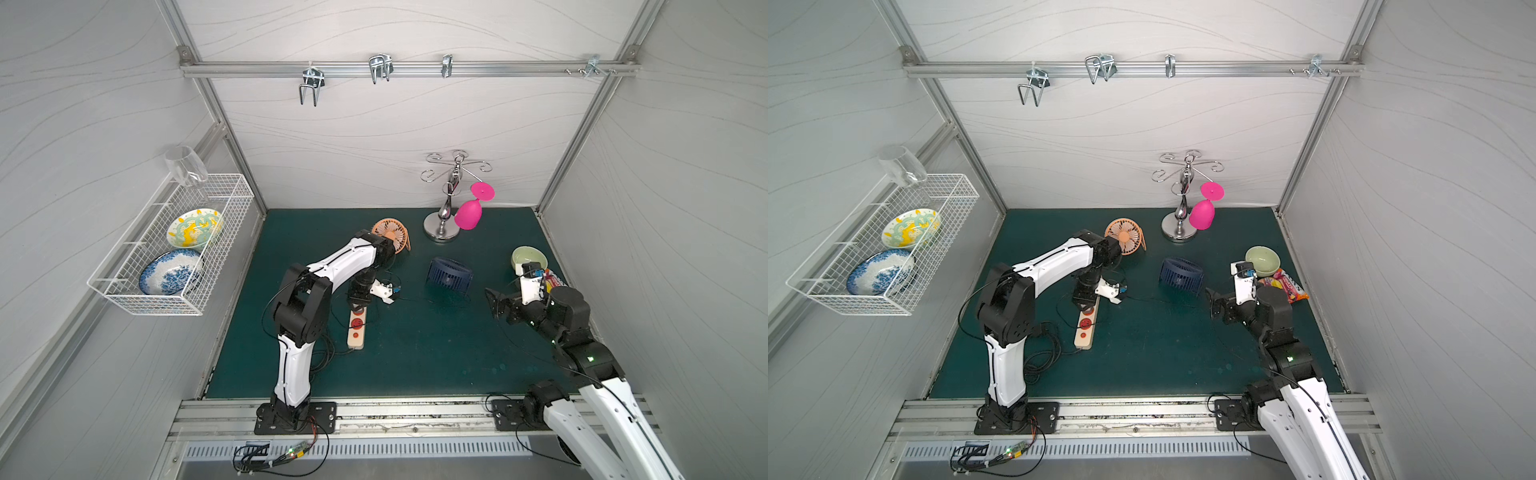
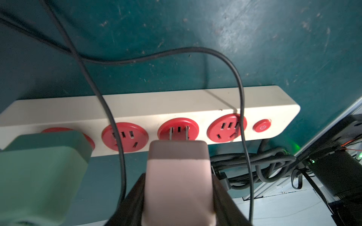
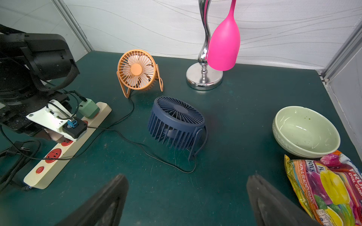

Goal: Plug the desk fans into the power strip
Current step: Insert the plug into the socket.

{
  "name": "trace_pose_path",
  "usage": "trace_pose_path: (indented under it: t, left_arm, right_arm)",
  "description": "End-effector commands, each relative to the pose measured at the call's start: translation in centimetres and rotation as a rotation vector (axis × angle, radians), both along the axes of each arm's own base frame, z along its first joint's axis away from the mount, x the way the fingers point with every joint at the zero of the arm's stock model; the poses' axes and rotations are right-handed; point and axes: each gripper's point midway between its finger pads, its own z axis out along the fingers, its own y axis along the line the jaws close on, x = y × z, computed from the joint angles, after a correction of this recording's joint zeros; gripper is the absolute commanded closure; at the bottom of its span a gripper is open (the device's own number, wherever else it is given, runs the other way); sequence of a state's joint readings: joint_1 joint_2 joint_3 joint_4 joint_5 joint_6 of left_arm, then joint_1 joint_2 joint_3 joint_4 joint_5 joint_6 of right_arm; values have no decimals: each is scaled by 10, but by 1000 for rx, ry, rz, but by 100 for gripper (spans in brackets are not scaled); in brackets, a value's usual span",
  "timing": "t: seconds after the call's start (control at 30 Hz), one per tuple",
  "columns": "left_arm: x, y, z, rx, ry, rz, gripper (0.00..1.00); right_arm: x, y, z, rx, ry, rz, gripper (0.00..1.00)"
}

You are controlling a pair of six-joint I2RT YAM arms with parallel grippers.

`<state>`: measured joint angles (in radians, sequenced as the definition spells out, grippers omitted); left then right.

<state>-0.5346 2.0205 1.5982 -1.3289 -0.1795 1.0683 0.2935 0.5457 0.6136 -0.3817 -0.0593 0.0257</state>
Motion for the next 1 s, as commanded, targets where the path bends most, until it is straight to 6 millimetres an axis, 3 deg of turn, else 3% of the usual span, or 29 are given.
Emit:
trace_pose_path:
  t: [0.0,0.47,0.97]
  left_arm:
    - [-12,-31,-55,-74,82,36,100]
    - [-14,-43,-53,-108,66,42,94]
    - [-14,-49,-52,-96,91,40,100]
  right_arm:
    - [1,0,2,-7,-27,2,1]
    - [1,0,2,-6,-28,2,1]
    - [1,0,2,-6,-30,1,1]
